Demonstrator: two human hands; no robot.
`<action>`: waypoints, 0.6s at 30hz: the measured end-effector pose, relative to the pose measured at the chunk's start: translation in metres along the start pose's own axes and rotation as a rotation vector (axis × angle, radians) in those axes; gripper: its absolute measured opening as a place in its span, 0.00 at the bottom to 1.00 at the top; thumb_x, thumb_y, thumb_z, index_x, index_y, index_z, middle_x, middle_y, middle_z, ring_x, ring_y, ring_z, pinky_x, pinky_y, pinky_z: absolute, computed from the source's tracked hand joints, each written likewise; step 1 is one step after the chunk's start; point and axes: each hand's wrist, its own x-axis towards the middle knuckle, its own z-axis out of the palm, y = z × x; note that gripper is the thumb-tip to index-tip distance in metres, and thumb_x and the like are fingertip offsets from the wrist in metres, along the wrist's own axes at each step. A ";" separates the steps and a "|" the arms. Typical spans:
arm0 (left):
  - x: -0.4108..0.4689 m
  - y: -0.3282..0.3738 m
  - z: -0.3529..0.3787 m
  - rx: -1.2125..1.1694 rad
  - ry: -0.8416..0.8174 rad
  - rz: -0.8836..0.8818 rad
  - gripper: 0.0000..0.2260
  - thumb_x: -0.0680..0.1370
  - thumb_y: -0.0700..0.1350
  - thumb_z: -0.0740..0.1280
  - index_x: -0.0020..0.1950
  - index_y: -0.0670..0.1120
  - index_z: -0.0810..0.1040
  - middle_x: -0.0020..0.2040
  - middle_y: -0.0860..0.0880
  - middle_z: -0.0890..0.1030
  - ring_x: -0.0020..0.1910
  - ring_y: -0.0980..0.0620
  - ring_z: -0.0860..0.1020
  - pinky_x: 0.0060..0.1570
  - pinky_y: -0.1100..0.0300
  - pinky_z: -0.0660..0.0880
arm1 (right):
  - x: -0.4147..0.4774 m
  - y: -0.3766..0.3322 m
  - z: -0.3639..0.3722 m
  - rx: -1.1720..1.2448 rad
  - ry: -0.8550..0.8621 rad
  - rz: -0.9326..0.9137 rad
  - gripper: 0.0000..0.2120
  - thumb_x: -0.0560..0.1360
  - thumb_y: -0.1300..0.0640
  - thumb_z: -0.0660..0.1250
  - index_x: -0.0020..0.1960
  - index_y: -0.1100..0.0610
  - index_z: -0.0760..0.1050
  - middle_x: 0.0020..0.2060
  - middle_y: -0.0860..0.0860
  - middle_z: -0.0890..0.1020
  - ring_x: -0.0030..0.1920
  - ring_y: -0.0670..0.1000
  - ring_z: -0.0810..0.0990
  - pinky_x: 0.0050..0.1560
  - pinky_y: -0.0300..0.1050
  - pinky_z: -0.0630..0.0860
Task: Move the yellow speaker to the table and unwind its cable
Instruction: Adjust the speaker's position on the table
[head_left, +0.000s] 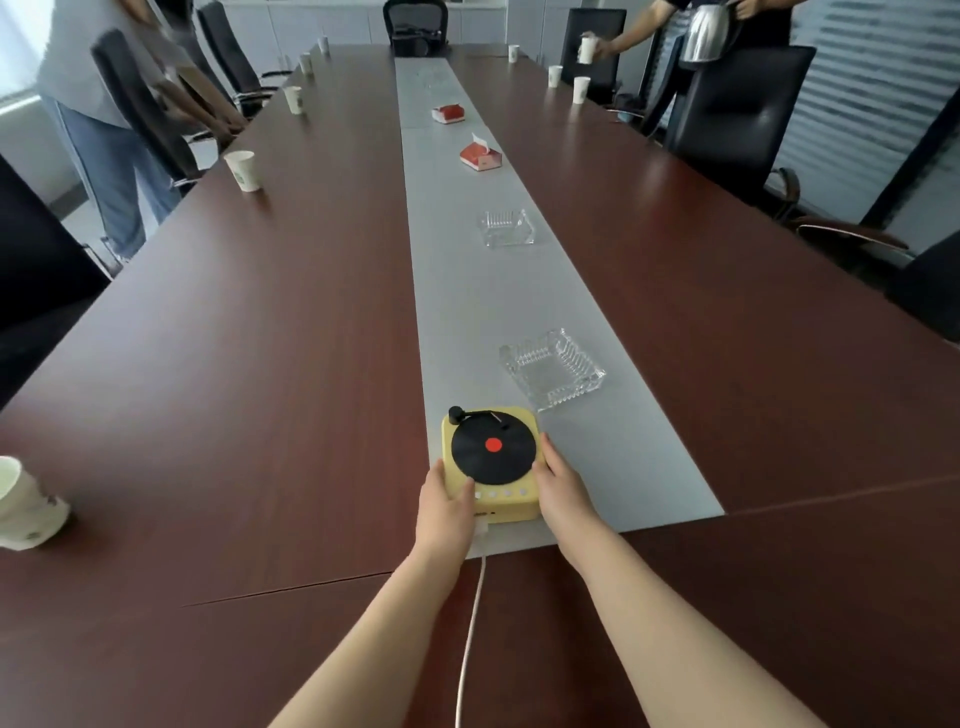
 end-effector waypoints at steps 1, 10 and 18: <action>-0.001 -0.002 0.001 -0.020 0.002 0.000 0.25 0.79 0.45 0.60 0.75 0.46 0.59 0.69 0.48 0.70 0.66 0.49 0.71 0.65 0.55 0.69 | 0.000 0.002 0.000 0.028 -0.003 -0.009 0.23 0.83 0.58 0.50 0.77 0.49 0.54 0.77 0.48 0.59 0.76 0.49 0.57 0.72 0.43 0.57; 0.001 -0.006 0.003 -0.064 -0.020 0.002 0.29 0.77 0.42 0.65 0.75 0.45 0.58 0.69 0.46 0.70 0.66 0.47 0.71 0.67 0.49 0.69 | 0.003 0.008 -0.006 0.097 -0.062 -0.021 0.23 0.82 0.55 0.52 0.76 0.46 0.55 0.76 0.47 0.59 0.76 0.49 0.57 0.72 0.44 0.57; 0.003 0.001 0.000 0.043 0.020 -0.022 0.28 0.76 0.43 0.67 0.73 0.45 0.60 0.66 0.46 0.73 0.62 0.46 0.75 0.63 0.49 0.73 | 0.002 0.008 -0.004 0.087 -0.057 -0.029 0.23 0.83 0.55 0.51 0.76 0.46 0.54 0.76 0.47 0.59 0.76 0.49 0.57 0.72 0.43 0.57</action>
